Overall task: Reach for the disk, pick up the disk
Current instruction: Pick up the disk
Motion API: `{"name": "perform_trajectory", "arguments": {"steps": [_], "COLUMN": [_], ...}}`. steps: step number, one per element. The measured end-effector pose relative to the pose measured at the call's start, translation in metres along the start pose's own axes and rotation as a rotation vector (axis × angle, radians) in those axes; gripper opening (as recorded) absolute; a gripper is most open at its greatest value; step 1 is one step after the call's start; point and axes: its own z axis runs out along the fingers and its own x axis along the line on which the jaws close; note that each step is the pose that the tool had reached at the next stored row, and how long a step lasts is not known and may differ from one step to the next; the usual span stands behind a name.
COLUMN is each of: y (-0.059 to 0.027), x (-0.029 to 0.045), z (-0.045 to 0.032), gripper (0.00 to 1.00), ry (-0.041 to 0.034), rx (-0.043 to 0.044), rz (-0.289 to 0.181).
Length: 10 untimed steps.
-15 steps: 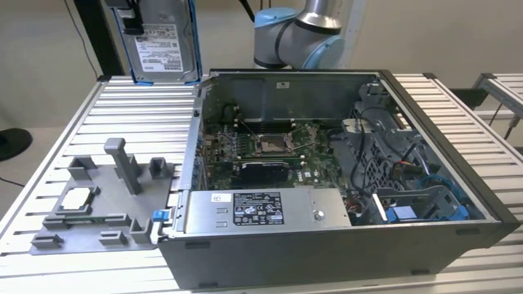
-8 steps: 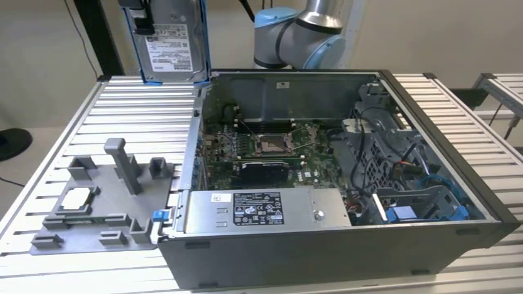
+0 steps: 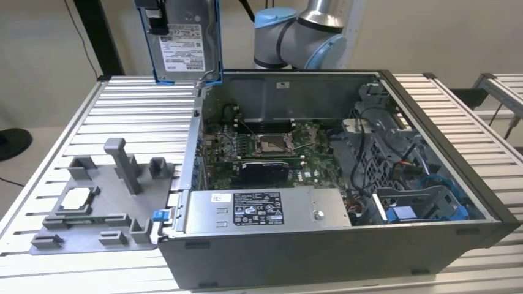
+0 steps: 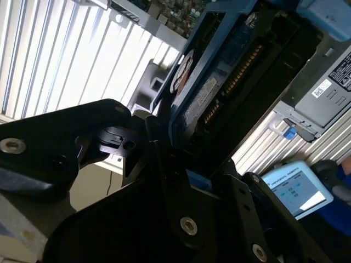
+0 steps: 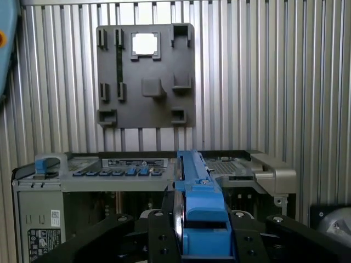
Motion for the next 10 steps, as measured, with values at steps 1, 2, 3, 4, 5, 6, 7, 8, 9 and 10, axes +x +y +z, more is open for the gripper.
{"name": "perform_trajectory", "arguments": {"steps": [1,2,3,4,5,6,7,8,9,10], "y": [-0.0022,-0.0042,-0.0063,-0.0084,-0.0104,-0.0123,-0.0142,-0.0161,-0.0181,-0.02], "x": [-0.0001,-0.0002,-0.0003,-0.0004,-0.0005,-0.0006,-0.0006,-0.0007,-0.0008,-0.0009], "z": [0.0,0.0,0.0,0.0,0.0,0.0,0.0,0.0,0.0,0.0], "gripper": [0.0,0.0,0.0,0.0,0.0,0.0,0.0,0.0,0.0,0.0], "ry": [0.0,0.0,0.0,0.0,0.0,0.0,0.0001,0.0,0.0,0.0], "rx": [0.0,-0.0001,-0.0001,-0.0001,-0.0001,-0.0001,-0.0001,-0.0001,-0.0001,-0.0001], "rz": [0.0,0.0,0.0,0.0,0.0,0.0,0.0,0.0,0.0,0.0]}}
